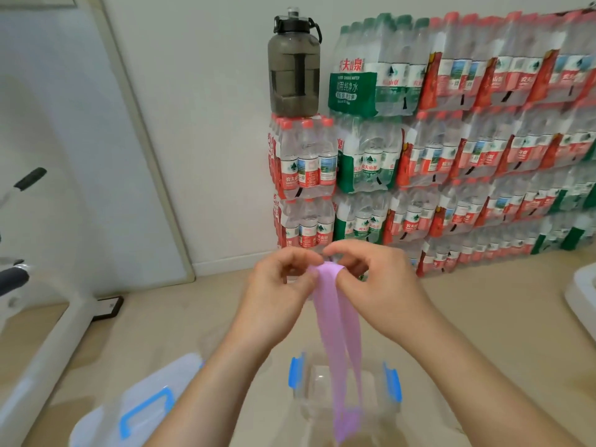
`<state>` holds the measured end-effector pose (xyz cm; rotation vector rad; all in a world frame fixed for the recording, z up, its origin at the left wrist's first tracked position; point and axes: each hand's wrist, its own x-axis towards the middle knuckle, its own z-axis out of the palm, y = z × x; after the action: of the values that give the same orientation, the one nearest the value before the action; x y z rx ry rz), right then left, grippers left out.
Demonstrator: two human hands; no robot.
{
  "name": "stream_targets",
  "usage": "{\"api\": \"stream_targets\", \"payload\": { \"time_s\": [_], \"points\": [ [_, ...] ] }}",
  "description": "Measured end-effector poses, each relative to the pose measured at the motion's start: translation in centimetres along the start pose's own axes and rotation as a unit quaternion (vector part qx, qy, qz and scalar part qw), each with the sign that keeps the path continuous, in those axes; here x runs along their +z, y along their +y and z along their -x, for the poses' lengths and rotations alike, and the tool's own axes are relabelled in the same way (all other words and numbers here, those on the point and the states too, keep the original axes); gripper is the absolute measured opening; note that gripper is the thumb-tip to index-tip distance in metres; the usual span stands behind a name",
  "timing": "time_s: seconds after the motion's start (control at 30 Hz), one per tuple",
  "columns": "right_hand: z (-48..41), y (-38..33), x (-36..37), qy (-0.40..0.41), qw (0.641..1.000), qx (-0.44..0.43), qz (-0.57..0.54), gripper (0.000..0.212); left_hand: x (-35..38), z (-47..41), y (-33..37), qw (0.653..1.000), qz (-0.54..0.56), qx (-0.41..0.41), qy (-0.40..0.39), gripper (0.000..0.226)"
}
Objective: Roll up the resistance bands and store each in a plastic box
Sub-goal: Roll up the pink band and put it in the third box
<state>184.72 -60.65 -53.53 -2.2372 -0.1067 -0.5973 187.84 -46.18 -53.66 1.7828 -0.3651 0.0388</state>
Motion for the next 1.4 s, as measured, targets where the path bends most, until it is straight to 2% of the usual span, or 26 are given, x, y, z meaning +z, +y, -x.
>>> {"api": "stream_targets", "payload": {
  "time_s": [0.1, 0.2, 0.3, 0.37, 0.47, 0.57, 0.7, 0.8, 0.97, 1.13, 1.4],
  "points": [
    [-0.2, -0.2, 1.4, 0.036, 0.997, -0.055, 0.038, 0.02, 0.1, 0.1, 0.2, 1.0, 0.01, 0.028, -0.001, 0.013],
    [-0.1, -0.4, 2.2, 0.052, 0.994, -0.081, 0.052, 0.027, 0.2, 0.4, 0.6, 0.998, 0.045, 0.015, -0.032, 0.011],
    [0.2, -0.4, 2.5, 0.002, 0.995, -0.077, 0.065, 0.044, 0.2, 0.3, 0.3, 1.0, 0.01, 0.004, -0.018, 0.014],
    [0.2, -0.3, 2.4, -0.051, 0.994, -0.067, 0.063, 0.052, 0.1, 0.0, -0.4, 0.998, -0.056, 0.013, -0.001, 0.02],
    [0.0, -0.1, 2.1, -0.07, 0.996, -0.047, 0.006, 0.046, -0.2, -0.3, -0.9, 0.989, -0.143, 0.038, 0.013, 0.024],
    [-0.7, 0.3, 1.3, -0.023, 0.997, 0.028, -0.07, 0.032, -0.6, -0.3, -0.6, 0.996, -0.084, 0.025, 0.017, 0.028],
    [-1.0, 0.6, 0.5, -0.082, 0.953, 0.142, -0.254, 0.015, -1.0, 0.0, 0.1, 0.999, 0.031, -0.014, -0.022, 0.029],
    [-0.8, 0.3, 0.7, -0.086, 0.929, 0.164, -0.32, 0.009, -1.1, 0.0, 0.1, 0.997, 0.059, -0.036, -0.018, 0.022],
    [-0.8, 0.2, 0.6, -0.051, 0.92, 0.178, -0.344, 0.012, -1.1, -0.3, -0.1, 0.997, 0.073, -0.027, 0.0, 0.017],
    [-0.6, 0.0, 0.5, -0.062, 0.918, 0.182, -0.347, 0.016, -1.1, -0.3, -0.1, 0.998, 0.069, -0.01, 0.004, 0.019],
    [-0.6, 0.2, 0.6, -0.069, 0.917, 0.184, -0.347, 0.011, -1.0, -0.4, -0.2, 0.998, 0.056, -0.002, -0.003, 0.024]
  ]
}}
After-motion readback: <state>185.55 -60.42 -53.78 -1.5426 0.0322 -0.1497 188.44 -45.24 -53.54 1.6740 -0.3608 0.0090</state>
